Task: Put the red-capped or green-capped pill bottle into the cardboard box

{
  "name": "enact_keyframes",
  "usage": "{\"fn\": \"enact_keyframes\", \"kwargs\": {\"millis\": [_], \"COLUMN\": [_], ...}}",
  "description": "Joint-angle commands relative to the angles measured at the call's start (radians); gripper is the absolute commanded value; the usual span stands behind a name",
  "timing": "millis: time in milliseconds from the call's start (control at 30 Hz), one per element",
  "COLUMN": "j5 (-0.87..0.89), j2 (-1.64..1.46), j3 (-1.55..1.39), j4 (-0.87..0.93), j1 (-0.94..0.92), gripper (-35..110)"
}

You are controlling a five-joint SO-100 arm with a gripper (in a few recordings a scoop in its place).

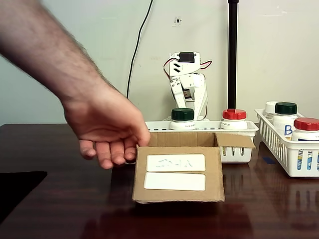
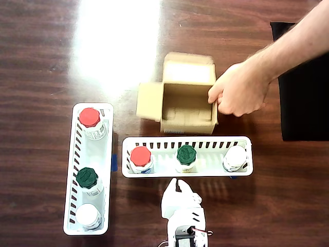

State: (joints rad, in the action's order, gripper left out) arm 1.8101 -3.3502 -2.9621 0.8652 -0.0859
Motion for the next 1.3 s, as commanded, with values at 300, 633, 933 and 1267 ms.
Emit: {"fn": "enact_keyframes", "kwargs": {"millis": [300, 633, 933, 1267], "j5": [0.087, 0.020, -0.035, -0.146], "j2": [-0.086, -0.071, 0.127, 0.792], "j3": [0.025, 0.318, 0.449, 0.715], "j4": [0.002, 0.227, 0.104, -0.374], "j1": [-0.018, 0.066, 0.233, 0.469], "gripper": [1, 19, 65, 74]}}
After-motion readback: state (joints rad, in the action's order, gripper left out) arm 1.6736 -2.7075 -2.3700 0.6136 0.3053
